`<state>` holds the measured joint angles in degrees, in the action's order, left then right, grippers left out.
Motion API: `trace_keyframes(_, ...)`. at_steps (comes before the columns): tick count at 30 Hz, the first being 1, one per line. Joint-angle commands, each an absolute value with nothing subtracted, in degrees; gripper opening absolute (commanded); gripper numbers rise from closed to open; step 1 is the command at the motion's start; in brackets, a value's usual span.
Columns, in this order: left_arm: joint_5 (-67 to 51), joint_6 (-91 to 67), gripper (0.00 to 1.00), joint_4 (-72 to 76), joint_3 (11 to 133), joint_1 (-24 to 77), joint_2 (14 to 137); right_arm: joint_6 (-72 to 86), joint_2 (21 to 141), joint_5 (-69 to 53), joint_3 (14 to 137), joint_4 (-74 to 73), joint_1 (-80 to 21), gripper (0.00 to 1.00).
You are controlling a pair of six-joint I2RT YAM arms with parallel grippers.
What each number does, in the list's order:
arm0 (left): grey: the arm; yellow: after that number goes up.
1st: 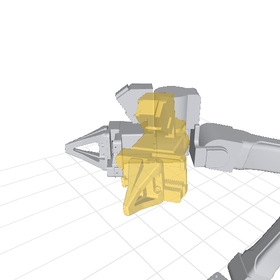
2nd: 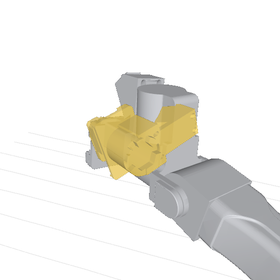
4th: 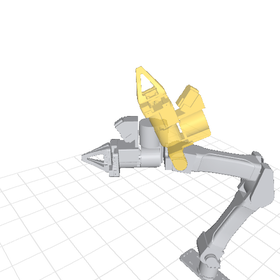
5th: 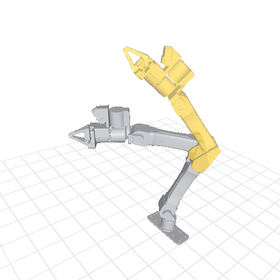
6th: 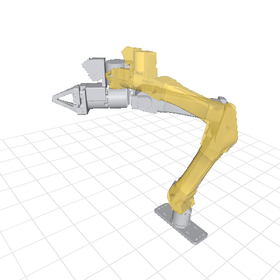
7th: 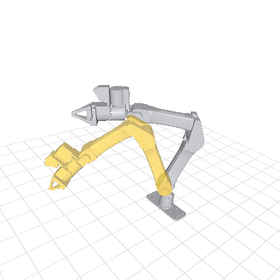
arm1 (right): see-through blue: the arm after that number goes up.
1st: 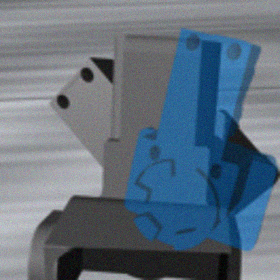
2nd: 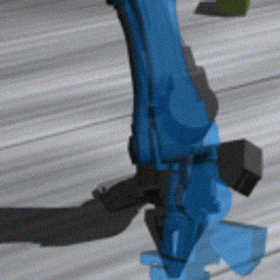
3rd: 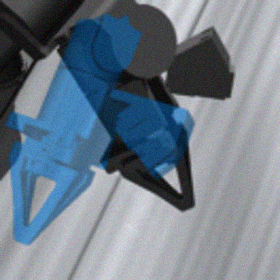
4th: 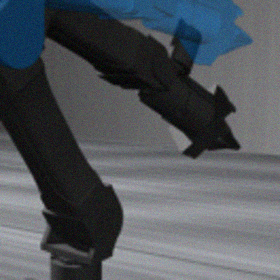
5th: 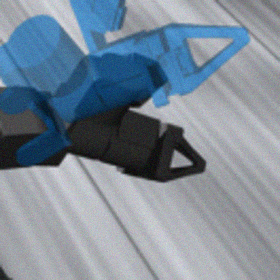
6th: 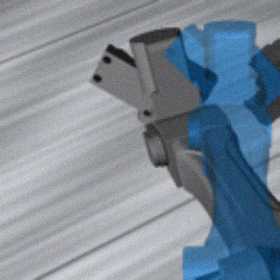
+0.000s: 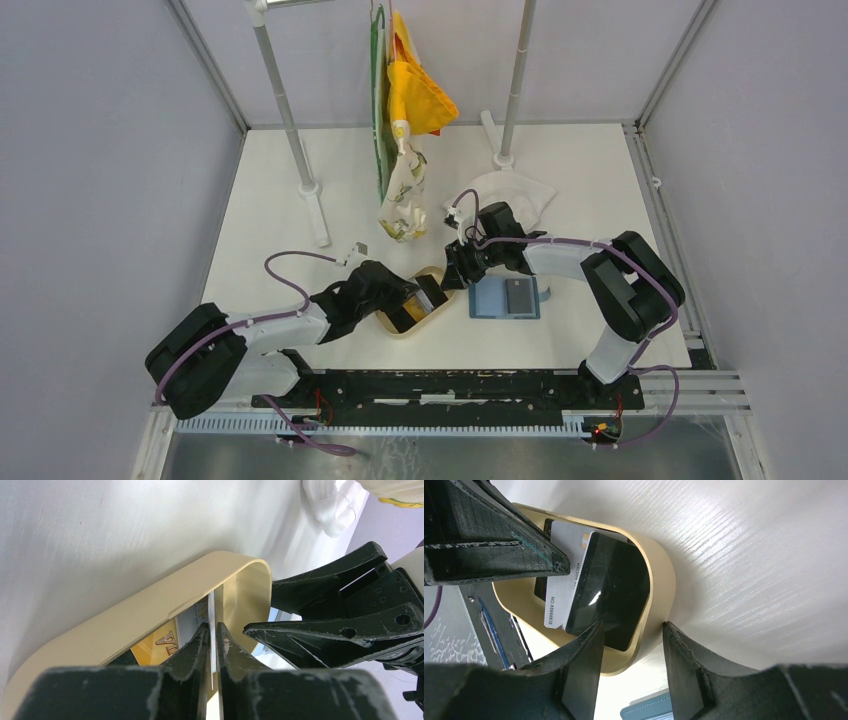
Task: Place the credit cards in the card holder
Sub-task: Pick up the credit card from the storage box.
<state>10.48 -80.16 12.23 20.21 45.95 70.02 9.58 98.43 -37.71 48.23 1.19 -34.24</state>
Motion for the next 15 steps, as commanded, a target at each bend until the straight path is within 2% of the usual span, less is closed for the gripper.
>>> trace_keyframes(1, 12.2, -80.0, 0.12, 12.7, 20.3, 45.7, 70.3, 8.9, 98.3, -39.1, 50.4, 1.3, -34.5, 0.53)
trace_keyframes(5, 11.4, -80.0, 0.02, 13.3, 20.6, 45.6, 71.4, 8.9, 98.3, -39.0, 50.4, 1.2, -34.5, 0.52)
trace_keyframes(15, 12.8, -74.7, 0.02, 2.2, 24.0, 45.6, 66.7, 5.3, 97.4, -40.2, 52.1, -1.6, -34.5, 0.56)
